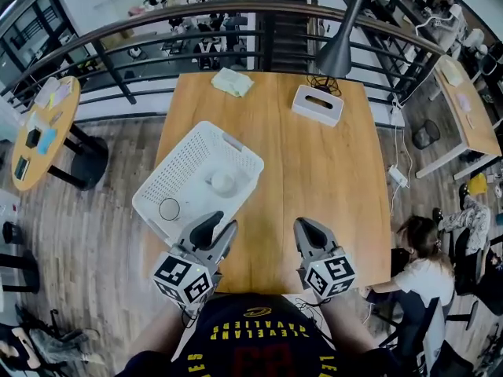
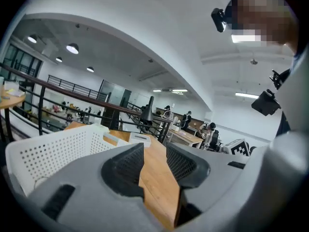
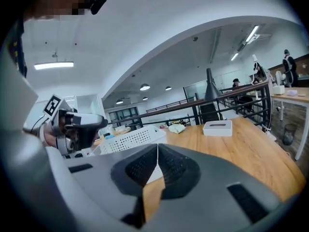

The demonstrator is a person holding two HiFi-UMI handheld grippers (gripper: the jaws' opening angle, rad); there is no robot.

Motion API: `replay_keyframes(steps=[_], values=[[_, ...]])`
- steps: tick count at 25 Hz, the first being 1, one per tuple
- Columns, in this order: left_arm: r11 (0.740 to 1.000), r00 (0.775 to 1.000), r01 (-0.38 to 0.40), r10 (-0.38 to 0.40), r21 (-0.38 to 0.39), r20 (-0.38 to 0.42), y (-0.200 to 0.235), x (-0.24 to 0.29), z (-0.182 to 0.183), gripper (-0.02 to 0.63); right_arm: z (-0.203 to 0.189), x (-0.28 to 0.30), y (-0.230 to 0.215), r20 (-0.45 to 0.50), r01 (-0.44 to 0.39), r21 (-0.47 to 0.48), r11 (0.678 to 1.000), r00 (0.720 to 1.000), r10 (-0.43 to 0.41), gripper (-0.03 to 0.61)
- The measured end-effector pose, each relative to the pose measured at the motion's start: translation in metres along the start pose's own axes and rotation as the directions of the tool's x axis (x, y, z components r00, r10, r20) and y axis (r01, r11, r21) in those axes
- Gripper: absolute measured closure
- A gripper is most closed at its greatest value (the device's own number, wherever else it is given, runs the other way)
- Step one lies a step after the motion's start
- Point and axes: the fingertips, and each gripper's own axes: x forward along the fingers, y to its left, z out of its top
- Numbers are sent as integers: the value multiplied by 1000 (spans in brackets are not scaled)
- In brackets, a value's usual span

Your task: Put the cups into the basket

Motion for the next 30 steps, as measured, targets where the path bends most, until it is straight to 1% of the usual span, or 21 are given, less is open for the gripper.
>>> replay_keyframes(steps=[1, 3, 7, 9, 11, 16, 19, 24, 30], values=[[1000, 1000, 8, -9, -20, -12, -6, 2, -8, 460, 3, -2, 7, 7, -22, -3, 1000, 1000, 22, 565], [999, 999, 24, -25, -35, -31, -21, 6, -21, 463, 5, -8, 22, 6, -77, -10, 997, 997, 77, 565], [998, 997, 40, -43, -53, -57, -44, 7, -39, 469, 1, -23, 54, -16, -201, -40, 979, 979, 201, 565], [997, 996, 47, -51, -58, -71, -53, 7, -46, 471, -1, -32, 64, -7, -231, -53, 971, 973, 231, 565], [996, 995, 63, -67, -56, -80, -62, 8, -50, 472, -2, -40, 67, 8, -229, -69, 971, 973, 230, 565], [993, 990, 105, -110, -63, -85, -87, 14, -61, 473, 4, -58, 59, 52, -175, -108, 979, 982, 181, 565], [988, 984, 136, -143, -69, -107, -103, 18, -73, 474, 5, -67, 58, 68, -149, -119, 982, 985, 158, 565], [983, 976, 175, -180, -53, -122, -117, 21, -77, 474, 2, -76, 61, 61, -153, -133, 979, 985, 162, 565], [982, 975, 179, -185, -53, -127, -116, 20, -76, 474, 3, -74, 62, 71, -151, -123, 981, 985, 160, 565]])
